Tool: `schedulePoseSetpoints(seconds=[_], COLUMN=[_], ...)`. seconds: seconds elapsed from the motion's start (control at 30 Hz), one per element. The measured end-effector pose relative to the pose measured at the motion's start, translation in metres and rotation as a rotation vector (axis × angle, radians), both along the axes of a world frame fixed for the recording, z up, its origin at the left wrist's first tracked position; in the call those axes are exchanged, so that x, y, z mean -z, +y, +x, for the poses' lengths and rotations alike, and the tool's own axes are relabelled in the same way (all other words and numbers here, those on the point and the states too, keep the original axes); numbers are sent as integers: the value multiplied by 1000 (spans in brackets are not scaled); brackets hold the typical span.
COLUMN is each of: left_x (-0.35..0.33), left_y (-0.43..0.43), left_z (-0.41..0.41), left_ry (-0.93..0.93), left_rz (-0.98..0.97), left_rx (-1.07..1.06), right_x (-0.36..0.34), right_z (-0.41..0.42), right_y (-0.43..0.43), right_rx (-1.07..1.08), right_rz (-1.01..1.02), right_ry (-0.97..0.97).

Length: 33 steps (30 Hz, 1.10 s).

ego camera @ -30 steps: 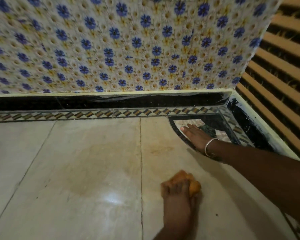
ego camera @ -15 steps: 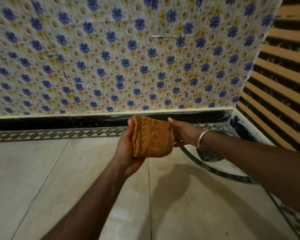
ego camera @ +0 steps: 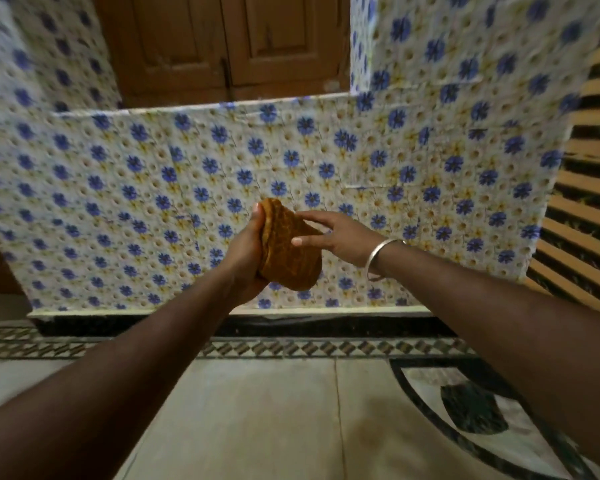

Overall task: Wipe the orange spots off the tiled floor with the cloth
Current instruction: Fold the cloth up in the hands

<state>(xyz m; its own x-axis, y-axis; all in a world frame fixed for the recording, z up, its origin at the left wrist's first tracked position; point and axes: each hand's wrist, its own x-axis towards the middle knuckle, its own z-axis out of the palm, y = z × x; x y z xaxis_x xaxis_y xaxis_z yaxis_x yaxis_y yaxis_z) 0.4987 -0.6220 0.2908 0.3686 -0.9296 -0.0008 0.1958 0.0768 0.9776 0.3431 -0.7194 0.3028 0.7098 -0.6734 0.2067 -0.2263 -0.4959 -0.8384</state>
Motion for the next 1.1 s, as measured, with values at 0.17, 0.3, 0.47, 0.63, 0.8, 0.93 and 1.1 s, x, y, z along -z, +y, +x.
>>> schedulePoseSetpoints(seconds=[0.17, 0.3, 0.47, 0.63, 0.8, 0.93, 1.1], left_x=[-8, -3, 11, 22, 21, 27, 38], left_y=[3, 13, 19, 23, 24, 14, 7], left_z=[15, 21, 21, 28, 9, 2, 2], left_ry=[96, 79, 82, -79, -343, -363, -219], left_rz=[-71, -44, -1, 162, 67, -60, -172], left_rx=[-29, -28, -5, -62, 45, 97, 289], right_x=[-20, 9, 19, 11, -6, -14, -15], right_z=[29, 36, 32, 21, 19, 22, 21], right_y=[2, 7, 6, 7, 8, 4, -5], right_rx=[111, 212, 229, 133, 86, 111, 141], right_rz=[-24, -183, -310, -286, -298, -299, -284], right_ry=[-91, -138, -82, -155, -231, -289, -260])
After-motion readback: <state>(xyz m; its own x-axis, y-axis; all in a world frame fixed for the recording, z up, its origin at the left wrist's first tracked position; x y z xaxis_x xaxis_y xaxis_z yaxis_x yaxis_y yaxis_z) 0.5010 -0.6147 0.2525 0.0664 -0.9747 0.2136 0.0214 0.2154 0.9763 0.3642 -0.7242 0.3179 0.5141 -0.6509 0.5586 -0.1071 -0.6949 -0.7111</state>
